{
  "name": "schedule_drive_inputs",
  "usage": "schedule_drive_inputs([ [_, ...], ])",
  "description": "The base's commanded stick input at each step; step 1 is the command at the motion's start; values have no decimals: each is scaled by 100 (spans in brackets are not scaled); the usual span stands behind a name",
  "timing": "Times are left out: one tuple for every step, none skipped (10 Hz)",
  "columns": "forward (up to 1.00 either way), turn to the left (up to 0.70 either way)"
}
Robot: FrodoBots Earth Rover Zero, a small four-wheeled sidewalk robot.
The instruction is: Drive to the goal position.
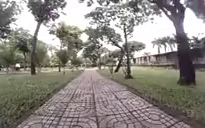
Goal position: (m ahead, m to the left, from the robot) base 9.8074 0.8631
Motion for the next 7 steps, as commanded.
schedule_drive_inputs([
  [50, 0],
  [50, 0],
  [50, 0],
  [50, 0],
  [50, 0],
  [50, 0],
  [50, 0],
])
